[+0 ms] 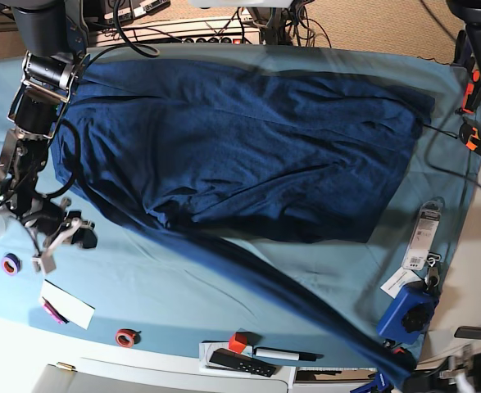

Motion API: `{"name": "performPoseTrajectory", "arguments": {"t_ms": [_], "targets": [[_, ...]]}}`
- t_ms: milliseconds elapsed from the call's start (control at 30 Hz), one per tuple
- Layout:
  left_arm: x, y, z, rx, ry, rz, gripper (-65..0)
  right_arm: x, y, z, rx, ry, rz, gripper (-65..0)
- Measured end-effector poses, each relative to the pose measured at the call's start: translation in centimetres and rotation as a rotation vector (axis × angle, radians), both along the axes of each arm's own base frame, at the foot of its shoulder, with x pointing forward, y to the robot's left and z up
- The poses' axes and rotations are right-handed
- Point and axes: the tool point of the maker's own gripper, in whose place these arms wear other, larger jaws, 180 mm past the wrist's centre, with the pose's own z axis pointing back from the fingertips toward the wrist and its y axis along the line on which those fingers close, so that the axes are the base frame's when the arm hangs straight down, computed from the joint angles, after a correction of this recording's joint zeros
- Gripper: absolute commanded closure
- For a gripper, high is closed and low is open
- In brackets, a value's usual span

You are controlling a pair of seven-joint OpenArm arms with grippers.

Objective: Layout the t-shirt on the table in an organized manner, then fold the t-shirt properly
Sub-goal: 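Bring the left gripper back onto the mat and grasp the t-shirt side edge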

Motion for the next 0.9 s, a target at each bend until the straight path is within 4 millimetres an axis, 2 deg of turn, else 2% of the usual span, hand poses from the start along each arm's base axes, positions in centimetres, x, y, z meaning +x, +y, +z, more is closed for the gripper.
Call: {"name": "performPoseTrajectory", "arguments": {"t_ms": [133,233,400,500,600,700,800,900], "targets": [[-1.4,2.8,-1.1,0.07,0.059,0.017,0.0,0.1,0.5,2.9,-0.071,-0.067,0.037,0.0],[-2.0,4.6,-1.7,0.08,0.072,0.05,0.0,-0.9,1.0,3.5,-0.116,-0.099,0.064,0.0],[-3.0,5.3,-5.2,0.09,0.149,0.06,0.0,-3.7,1.4,0.6,-0.138,-0.031,0.084,0.0],[-2.9,5.3,-5.0,0.088,0.143,0.061,0.0,-5.1,1.5,-1.2,-0.137,0.016,0.088,0.0],[-2.9,5.2,-4.7,0.084,0.136,0.061,0.0,-6.3,1.5,-2.5,-0.136,0.058,0.093,-8.3],[-3.0,5.2,-5.0,0.085,0.142,0.061,0.0,-7.5,1.5,-3.8,-0.139,0.105,0.099,-8.4],[-3.4,5.2,-6.1,0.095,0.169,0.051,0.0,-8.6,1.5,-4.9,-0.14,0.14,0.101,-8.4],[-4.2,4.9,-8.5,0.104,0.215,0.04,0.0,-9.5,1.5,-5.7,-0.138,0.163,0.103,-8.4]]}}
